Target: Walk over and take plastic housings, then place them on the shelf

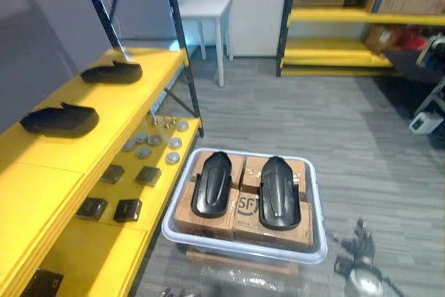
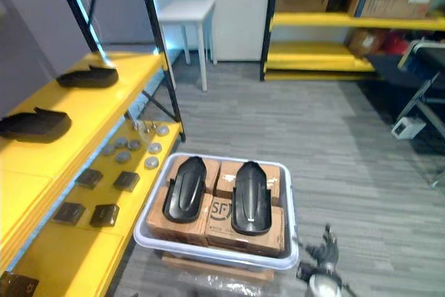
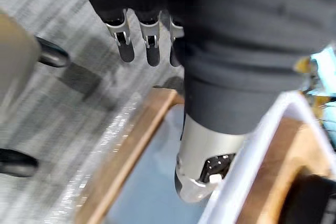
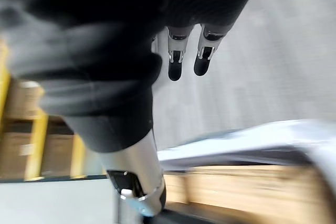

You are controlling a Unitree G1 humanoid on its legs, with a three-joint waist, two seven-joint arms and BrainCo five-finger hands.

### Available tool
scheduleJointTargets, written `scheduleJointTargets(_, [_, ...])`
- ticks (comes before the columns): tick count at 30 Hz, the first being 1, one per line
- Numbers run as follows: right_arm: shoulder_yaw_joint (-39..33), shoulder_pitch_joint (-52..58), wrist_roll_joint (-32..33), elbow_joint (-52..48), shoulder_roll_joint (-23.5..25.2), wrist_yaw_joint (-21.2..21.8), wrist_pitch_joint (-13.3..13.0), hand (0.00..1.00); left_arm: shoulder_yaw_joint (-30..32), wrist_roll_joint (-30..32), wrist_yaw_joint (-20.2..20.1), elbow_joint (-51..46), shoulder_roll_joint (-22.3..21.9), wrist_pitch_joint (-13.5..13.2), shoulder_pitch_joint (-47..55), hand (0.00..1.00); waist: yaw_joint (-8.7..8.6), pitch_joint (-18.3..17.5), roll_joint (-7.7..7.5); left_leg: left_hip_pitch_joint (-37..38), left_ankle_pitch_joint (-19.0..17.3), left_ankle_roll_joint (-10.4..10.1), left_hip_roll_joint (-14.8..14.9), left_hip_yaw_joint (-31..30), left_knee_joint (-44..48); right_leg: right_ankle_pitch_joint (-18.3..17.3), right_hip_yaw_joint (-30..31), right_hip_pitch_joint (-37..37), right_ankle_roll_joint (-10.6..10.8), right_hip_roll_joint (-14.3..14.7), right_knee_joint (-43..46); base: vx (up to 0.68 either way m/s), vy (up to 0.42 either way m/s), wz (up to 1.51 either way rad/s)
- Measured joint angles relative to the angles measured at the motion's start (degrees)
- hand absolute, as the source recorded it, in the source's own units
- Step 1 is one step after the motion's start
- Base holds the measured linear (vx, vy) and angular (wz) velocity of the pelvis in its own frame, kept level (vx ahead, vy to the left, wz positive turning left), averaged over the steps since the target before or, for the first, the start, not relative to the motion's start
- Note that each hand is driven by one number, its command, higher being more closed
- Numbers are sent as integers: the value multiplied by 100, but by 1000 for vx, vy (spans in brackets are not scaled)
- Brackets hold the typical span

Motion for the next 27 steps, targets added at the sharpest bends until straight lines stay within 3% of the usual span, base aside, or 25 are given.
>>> scheduleJointTargets(1, [6, -779, 0, 136, -300, -179, -2, 0, -35, -1, 24, -37, 62, -66, -142, 0, 29, 364, 5, -231, -2, -1, -72, -89, 154, 46, -38, -85, 16, -59, -76, -82, 57, 26])
scheduleJointTargets(3, [107, -1788, 5, 670, -760, -342, -13, 0, -51, -13, 90, -47, 116, -112, -249, 0, 35, 675, 64, -547, -4, -1, -142, -213, 346, 166, -130, -262, 41, -117, -101, -105, 71, 25])
scheduleJointTargets(8, [512, -3711, 226, 2626, -2018, -604, -8, 0, -290, -332, 253, 93, 212, -209, -360, 0, 393, 946, 241, -1218, -118, 69, -266, -377, 652, 295, -150, -737, 127, -228, -86, -73, 99, 13])
scheduleJointTargets(12, [974, -4215, 736, 3507, -2388, -508, 25, 0, -512, -521, 353, 163, 206, -257, -581, 0, 470, 1004, 304, -1666, -247, 113, -327, -476, 945, 299, -239, -1120, 134, -310, 119, -59, 84, 9])
scheduleJointTargets(19, [2331, -4268, 684, 4042, -2595, -44, 266, 0, -711, -677, 468, 367, 210, -273, -1056, 0, 479, 1062, 299, -2160, -379, 119, -345, -457, 1291, 334, -246, -1568, 191, -347, 320, -93, 45, -4])
scheduleJointTargets(20, [2356, -4269, 622, 4041, -2580, -39, 276, 100, -717, -691, 476, 405, 191, -274, -1139, 0, 476, 1062, 298, -2163, -387, 113, -335, -436, 1307, 345, -240, -1571, 205, -341, 319, -87, 6, -6])
scheduleJointTargets(27, [2102, -4290, -259, 4065, -2062, -420, 358, 100, -985, -968, 731, 527, 193, -401, -1360, 0, 443, 1063, 292, -2161, -395, 101, -244, -285, 1219, 661, -40, -1615, 199, -201, 33, -127, 3, -17])
